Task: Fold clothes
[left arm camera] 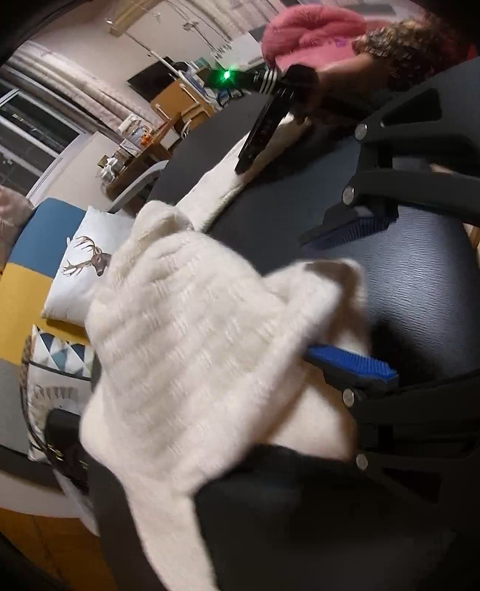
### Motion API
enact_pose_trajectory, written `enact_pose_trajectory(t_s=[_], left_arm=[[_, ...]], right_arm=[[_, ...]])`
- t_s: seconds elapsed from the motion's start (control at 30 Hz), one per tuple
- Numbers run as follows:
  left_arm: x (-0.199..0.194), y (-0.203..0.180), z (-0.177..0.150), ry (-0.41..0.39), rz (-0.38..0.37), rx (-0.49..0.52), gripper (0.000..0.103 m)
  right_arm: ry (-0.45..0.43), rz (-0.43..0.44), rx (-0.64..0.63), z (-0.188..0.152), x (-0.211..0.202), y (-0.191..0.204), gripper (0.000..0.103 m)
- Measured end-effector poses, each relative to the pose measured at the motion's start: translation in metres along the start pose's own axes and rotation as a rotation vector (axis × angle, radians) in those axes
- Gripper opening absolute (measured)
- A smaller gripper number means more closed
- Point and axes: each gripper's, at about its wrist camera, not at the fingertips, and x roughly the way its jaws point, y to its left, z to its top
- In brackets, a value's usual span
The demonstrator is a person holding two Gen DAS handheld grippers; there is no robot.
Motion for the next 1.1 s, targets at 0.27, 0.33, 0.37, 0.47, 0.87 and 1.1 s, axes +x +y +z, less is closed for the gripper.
enact_pose_trajectory(t_s=[0.27,0.33,0.37,0.47,0.87,1.1], left_arm=[[0.043,-0.026,0.003,-0.038,0.286,0.229,0.056],[0.044,-0.026,0.002,-0.030,0.283,0.263,0.052],[0.043,-0.023,0.003,-0.031,0.269,0.256,0.051],[0.039,-0.013,0.000,-0.051,0.239,0.251,0.051],[0.042,-0.022,-0.004,-0.081,0.245,0.268,0.054],[0.041,-0.020,0.000,-0.054,0.225,0.248,0.055]], right_arm=[[0.019,0.067,0.018,0.004,-0.010,-0.007,0.046],[0.033,0.076,0.011,0.005,-0.027,-0.017,0.045],[0.033,0.063,0.005,0.006,-0.037,-0.022,0.045],[0.044,0.026,-0.019,0.003,-0.069,-0.040,0.046],[0.215,-0.088,-0.245,-0.036,-0.064,-0.038,0.036],[0.214,-0.179,-0.379,-0.031,-0.056,-0.025,0.009]])
